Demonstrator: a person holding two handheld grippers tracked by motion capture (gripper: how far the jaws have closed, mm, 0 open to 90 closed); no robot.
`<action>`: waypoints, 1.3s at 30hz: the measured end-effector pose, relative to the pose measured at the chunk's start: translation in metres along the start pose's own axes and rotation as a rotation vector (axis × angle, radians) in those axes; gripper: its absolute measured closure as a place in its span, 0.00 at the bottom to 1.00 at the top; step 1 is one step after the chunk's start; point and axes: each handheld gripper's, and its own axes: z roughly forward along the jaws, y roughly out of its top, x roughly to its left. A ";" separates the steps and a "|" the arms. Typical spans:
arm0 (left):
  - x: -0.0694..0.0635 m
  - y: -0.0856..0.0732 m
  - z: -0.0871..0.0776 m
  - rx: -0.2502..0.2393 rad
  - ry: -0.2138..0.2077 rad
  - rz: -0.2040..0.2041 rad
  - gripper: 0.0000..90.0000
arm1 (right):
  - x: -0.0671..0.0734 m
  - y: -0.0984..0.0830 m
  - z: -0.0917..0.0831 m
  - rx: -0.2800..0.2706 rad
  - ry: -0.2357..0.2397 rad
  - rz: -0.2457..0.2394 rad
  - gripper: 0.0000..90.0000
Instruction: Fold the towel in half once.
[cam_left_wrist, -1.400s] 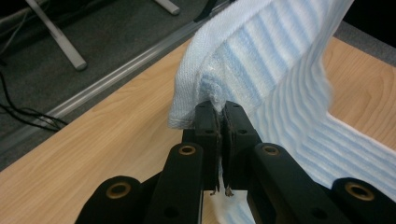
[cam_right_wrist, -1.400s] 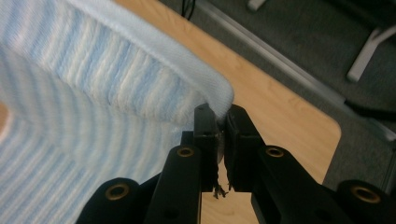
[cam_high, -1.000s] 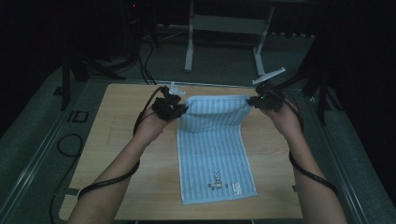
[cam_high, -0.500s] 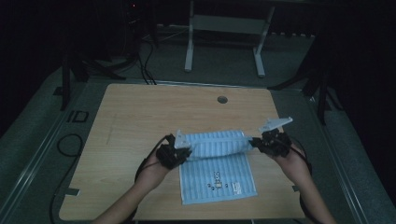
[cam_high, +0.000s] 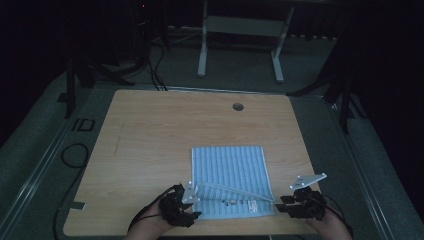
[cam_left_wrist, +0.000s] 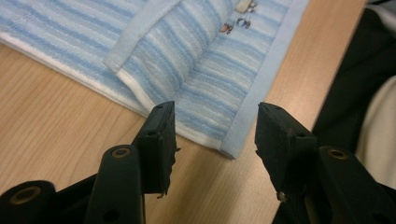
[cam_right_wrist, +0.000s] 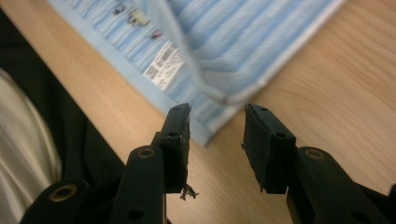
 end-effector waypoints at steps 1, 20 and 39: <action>0.004 0.000 -0.001 0.000 0.013 -0.014 0.54 | -0.001 0.000 -0.001 -0.004 -0.014 -0.008 0.64; 0.051 0.015 0.008 -0.001 0.019 -0.064 0.52 | -0.033 0.053 0.030 0.007 -0.008 0.000 0.73; 0.072 0.036 0.060 0.125 -0.015 0.025 0.80 | -0.051 0.066 0.073 0.143 -0.050 0.006 0.88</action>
